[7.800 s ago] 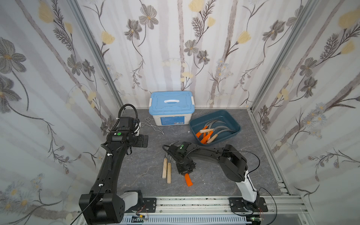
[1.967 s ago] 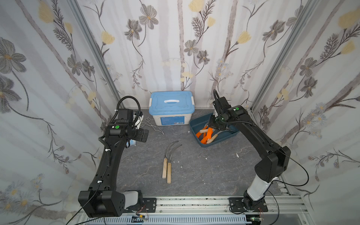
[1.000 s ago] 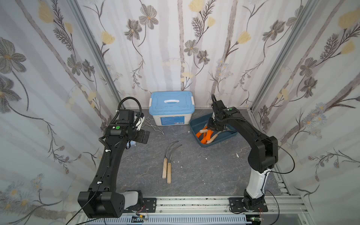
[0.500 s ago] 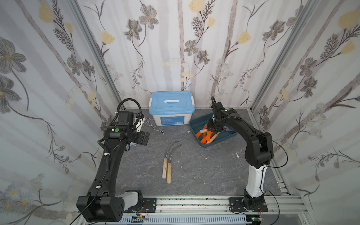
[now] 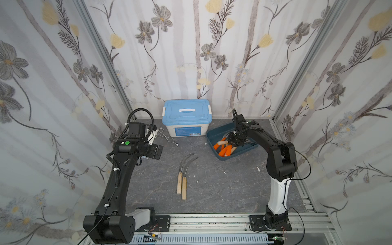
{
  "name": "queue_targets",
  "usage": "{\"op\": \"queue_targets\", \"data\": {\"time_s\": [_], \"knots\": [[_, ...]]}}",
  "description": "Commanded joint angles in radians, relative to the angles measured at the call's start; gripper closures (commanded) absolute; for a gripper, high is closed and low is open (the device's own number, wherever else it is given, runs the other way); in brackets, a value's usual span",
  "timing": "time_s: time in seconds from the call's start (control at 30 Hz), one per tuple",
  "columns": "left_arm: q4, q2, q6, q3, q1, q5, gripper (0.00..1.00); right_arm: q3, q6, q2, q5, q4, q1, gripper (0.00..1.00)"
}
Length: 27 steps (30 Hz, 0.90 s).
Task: Put small sickles into storage boxes
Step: Place the sickle in the storage box.
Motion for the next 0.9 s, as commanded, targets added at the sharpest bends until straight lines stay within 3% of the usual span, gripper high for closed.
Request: {"op": "queue_targets", "data": {"time_s": [0.0,0.87], "knots": [[0.001,-0.006,0.013,-0.003,0.001,-0.003,0.00,-0.016,0.006,-0.001,-0.014,0.036,0.000,0.93],[0.001,-0.026,0.033,-0.012,0.001,-0.010,0.00,-0.035,-0.011,0.049,-0.035,0.017,-0.001,0.88]]}}
